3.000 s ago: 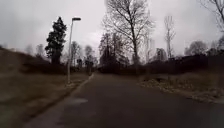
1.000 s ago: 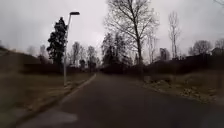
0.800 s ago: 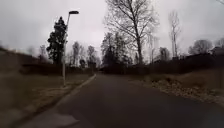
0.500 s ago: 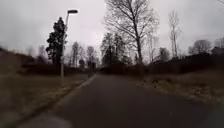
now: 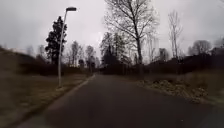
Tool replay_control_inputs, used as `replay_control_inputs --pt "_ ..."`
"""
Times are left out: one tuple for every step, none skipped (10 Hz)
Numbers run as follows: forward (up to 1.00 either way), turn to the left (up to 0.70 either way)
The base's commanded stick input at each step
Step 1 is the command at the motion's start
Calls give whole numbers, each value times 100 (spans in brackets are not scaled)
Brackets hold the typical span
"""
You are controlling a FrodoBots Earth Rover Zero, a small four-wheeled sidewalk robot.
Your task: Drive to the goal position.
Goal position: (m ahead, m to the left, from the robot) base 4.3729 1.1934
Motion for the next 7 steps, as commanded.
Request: replay_control_inputs --pt "45 27" --pt "45 23" --pt "45 5" --pt "45 0" --pt "45 0" --pt "45 0" --pt "45 0"
